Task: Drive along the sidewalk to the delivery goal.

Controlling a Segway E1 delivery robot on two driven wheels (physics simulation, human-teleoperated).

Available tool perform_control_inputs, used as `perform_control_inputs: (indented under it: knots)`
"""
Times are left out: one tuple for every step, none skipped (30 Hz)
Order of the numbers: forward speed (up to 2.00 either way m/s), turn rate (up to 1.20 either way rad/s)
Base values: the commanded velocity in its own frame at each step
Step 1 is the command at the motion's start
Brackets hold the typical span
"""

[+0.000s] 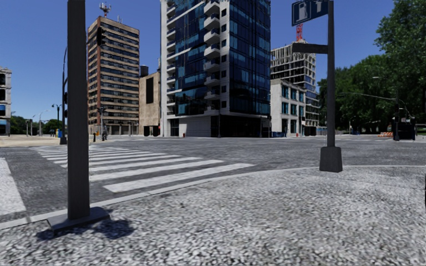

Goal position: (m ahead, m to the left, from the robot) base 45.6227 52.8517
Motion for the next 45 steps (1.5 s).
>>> perform_control_inputs:
  knots:
    - [1.56,0.39]
    - [1.56,0.37]
    - [1.57,0.36]
    - [1.57,0.36]
    - [1.57,0.36]
    - [1.57,0.36]
    - [1.57,0.36]
    - [1.57,0.36]
    - [1.57,0.36]
    - [1.57,0.36]
    - [1.58,0.36]
    - [1.58,0.36]
    - [1.58,0.36]
    - [1.58,0.36]
    - [1.58,0.36]
    - [1.58,0.36]
    - [1.58,0.36]
    - [1.58,0.36]
    - [1.58,0.36]
    - [1.58,0.36]
    - [1.58,0.36]
    - [1.58,0.36]
    - [1.58,0.36]
    - [1.58,0.36]
    - [1.58,0.36]
    - [1.58,0.36]
    - [1.58,0.36]
    - [1.58,0.36]
    - [1.58,0.36]
    - [1.58,0.36]
    - [1.58,0.36]
    - [1.58,0.36]
    - [1.58,0.36]
    - [1.58,0.36]
    - [1.58,0.36]
    - [1.58,0.36]
    - [1.58,0.36]
    - [1.58,0.36]
    - [1.58,0.36]
    - [1.58,0.36]
    - [1.58,0.36]
    - [1.58,0.36]
    - [1.58,0.36]
    - [1.57,0.36]
    - [1.57,0.36]
